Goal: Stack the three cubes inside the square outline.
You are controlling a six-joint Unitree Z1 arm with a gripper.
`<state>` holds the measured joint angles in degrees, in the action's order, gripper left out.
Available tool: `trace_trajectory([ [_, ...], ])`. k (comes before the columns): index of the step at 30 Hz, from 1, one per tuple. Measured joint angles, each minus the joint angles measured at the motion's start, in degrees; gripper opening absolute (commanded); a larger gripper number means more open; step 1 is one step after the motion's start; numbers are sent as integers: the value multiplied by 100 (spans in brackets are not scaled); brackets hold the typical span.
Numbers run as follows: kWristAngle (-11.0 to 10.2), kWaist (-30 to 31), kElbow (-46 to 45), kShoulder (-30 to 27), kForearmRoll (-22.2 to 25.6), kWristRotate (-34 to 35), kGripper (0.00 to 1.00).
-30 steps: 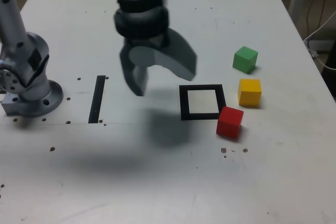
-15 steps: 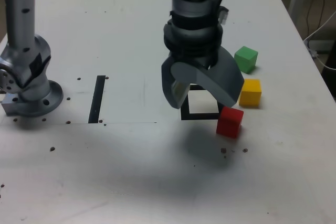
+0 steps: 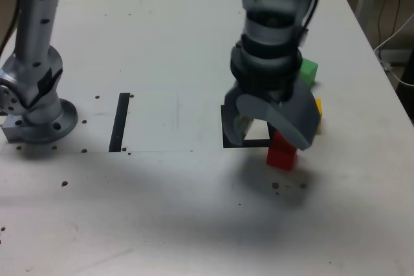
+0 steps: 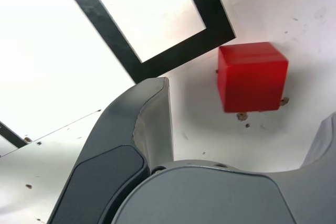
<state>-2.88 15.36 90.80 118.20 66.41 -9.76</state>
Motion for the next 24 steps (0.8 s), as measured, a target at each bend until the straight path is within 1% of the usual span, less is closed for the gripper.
trace_trajectory([
  [5,6,8,221,271,7,-19,91],
  [7,8,12,302,389,7,-36,89],
  [9,8,12,395,500,7,-48,84],
  [10,9,12,430,551,7,-54,80],
  [12,17,12,511,667,12,-64,69],
  [13,27,12,540,716,17,-64,62],
  [14,38,12,557,769,27,-64,49],
  [15,40,13,558,787,30,-64,43],
  [17,42,13,608,819,39,-60,32],
  [18,42,13,628,828,40,-56,29],
  [19,38,13,634,829,45,-53,28],
  [24,27,13,634,829,91,-52,28],
])
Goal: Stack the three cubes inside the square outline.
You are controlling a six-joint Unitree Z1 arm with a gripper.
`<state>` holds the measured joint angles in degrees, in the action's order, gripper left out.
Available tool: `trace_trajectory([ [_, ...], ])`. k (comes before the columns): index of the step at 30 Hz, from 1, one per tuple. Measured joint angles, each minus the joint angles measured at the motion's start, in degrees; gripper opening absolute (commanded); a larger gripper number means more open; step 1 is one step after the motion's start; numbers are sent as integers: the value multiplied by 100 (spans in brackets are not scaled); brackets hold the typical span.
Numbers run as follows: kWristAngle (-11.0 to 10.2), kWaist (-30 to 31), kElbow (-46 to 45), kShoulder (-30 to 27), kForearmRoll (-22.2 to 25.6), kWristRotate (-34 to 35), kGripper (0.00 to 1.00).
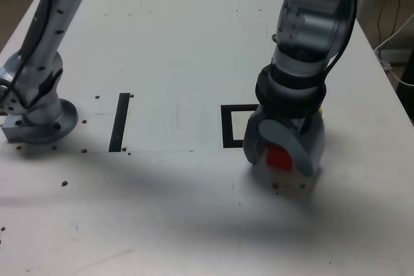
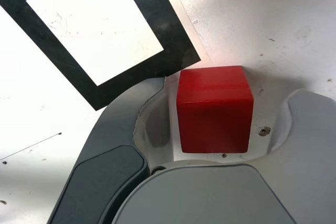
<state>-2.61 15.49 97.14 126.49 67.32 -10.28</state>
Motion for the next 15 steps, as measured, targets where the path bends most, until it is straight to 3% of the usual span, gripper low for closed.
trace_trajectory([
  [15,29,0,-13,0,19,0,28],
])
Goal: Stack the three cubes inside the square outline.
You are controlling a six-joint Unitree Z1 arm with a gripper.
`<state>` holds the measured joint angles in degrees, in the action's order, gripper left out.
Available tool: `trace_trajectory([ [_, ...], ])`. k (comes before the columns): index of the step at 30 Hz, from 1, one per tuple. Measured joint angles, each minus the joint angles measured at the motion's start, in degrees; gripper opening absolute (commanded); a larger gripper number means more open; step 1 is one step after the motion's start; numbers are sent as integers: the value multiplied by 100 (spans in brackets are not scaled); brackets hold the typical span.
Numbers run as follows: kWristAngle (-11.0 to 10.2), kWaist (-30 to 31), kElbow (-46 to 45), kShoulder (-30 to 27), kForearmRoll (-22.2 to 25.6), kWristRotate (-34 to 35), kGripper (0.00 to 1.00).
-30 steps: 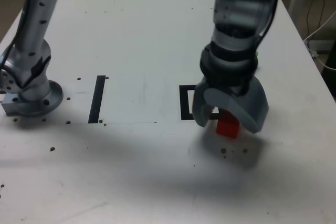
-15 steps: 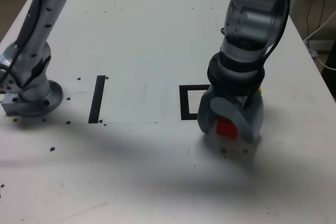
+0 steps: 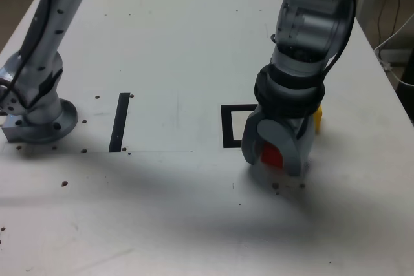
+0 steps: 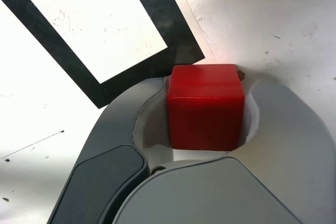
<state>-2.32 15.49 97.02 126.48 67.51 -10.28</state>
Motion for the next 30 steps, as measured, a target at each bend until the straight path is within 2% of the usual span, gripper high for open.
trace_trajectory([
  [8,48,-23,-135,-91,25,341,28],
  [12,68,-135,-294,-323,47,879,28],
  [17,247,-425,-569,-666,102,1369,28],
  [21,375,-739,-799,-804,33,1414,28],
  [30,362,-1156,-1173,-915,-282,1389,28],
])
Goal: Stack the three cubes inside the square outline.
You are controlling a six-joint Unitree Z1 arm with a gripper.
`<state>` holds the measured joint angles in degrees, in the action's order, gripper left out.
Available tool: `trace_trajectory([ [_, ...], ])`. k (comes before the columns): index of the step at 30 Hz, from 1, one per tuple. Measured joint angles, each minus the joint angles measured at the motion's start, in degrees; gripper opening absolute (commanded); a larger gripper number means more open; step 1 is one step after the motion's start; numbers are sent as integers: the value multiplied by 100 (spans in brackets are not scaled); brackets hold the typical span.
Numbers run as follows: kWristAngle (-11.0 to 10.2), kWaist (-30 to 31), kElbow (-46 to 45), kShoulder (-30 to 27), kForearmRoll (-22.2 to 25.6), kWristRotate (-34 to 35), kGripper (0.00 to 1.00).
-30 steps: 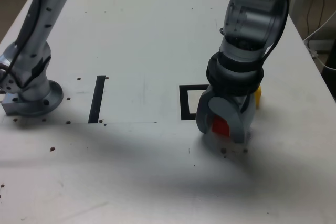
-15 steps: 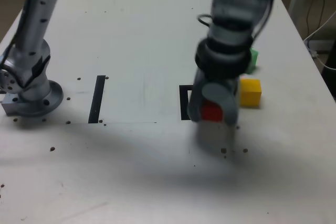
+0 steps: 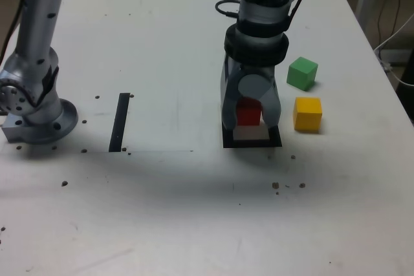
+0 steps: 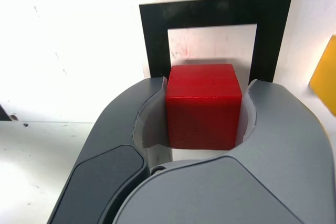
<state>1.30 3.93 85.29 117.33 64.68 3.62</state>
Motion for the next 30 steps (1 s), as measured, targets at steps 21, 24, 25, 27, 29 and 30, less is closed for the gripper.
trace_trajectory([
  [21,81,-175,-123,211,-296,-60,30],
  [24,104,-188,-115,217,-321,-84,48],
  [25,109,-190,-116,218,-330,-94,59],
  [27,113,-193,-126,218,-340,-109,80],
  [29,115,-195,-164,218,-362,-121,95],
  [30,115,-195,-196,223,-381,-122,98],
])
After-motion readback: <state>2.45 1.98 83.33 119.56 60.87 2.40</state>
